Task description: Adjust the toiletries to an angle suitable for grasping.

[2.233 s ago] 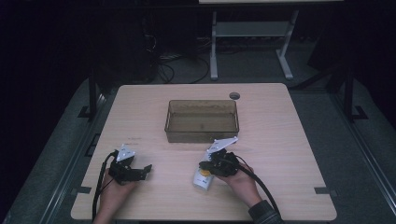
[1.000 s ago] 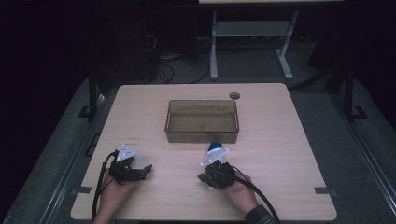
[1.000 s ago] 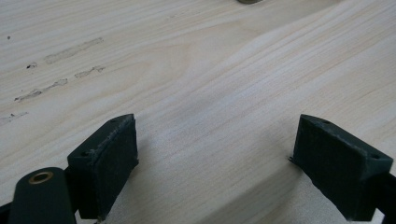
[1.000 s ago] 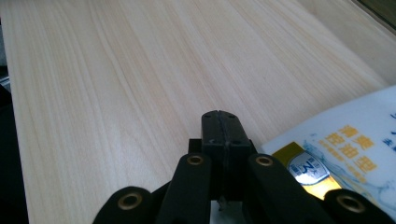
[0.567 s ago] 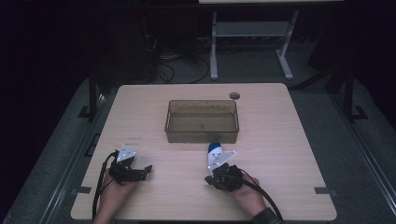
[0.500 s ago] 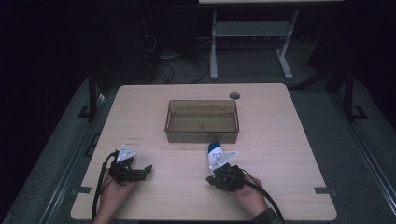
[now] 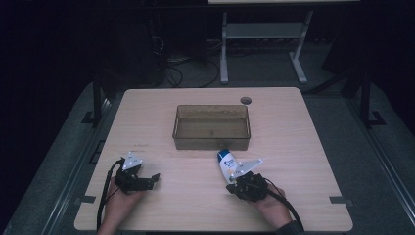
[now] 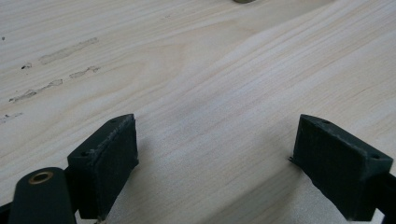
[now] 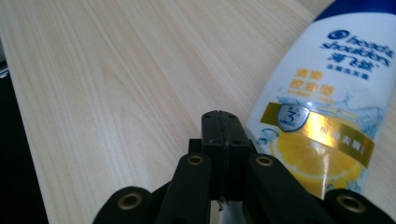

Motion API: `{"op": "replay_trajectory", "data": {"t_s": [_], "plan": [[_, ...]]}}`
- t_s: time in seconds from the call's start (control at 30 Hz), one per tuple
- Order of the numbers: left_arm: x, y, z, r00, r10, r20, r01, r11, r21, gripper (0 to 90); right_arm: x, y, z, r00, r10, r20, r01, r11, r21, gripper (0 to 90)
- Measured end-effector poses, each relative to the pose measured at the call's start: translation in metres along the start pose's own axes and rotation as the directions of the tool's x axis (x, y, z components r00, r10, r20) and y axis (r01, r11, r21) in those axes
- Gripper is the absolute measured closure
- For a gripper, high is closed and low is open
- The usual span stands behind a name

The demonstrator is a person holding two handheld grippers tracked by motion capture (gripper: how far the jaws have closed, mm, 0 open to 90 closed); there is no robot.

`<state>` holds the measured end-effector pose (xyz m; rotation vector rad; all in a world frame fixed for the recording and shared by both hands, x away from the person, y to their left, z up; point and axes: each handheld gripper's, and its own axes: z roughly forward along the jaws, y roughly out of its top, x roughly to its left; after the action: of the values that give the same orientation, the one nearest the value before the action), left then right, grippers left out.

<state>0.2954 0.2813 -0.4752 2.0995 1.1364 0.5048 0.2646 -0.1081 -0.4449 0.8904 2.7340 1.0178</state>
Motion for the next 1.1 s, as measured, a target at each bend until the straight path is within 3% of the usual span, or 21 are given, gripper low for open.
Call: {"op": "replay_trajectory", "data": {"t_s": [0.47,0.8,1.1], "plan": [[0.0,0.0,0.0,1.0,0.001,0.0,-0.001,1.0,0.0,12.4,-0.013,-0.019,-0.017,0.9989,0.033,0.034,-0.033,0.999,0.005,89.6],[0.0,0.0,0.0,1.0,0.002,0.001,-0.002,1.0,0.0,12.4,-0.027,-0.035,-0.034,0.9937,0.083,0.075,-0.083,0.997,-0.004,89.6],[0.0,0.0,-0.001,1.0,0.003,0.002,-0.003,1.0,0.001,12.4,-0.031,-0.037,-0.044,0.994,0.091,0.061,-0.089,0.995,-0.035,86.6]]}}
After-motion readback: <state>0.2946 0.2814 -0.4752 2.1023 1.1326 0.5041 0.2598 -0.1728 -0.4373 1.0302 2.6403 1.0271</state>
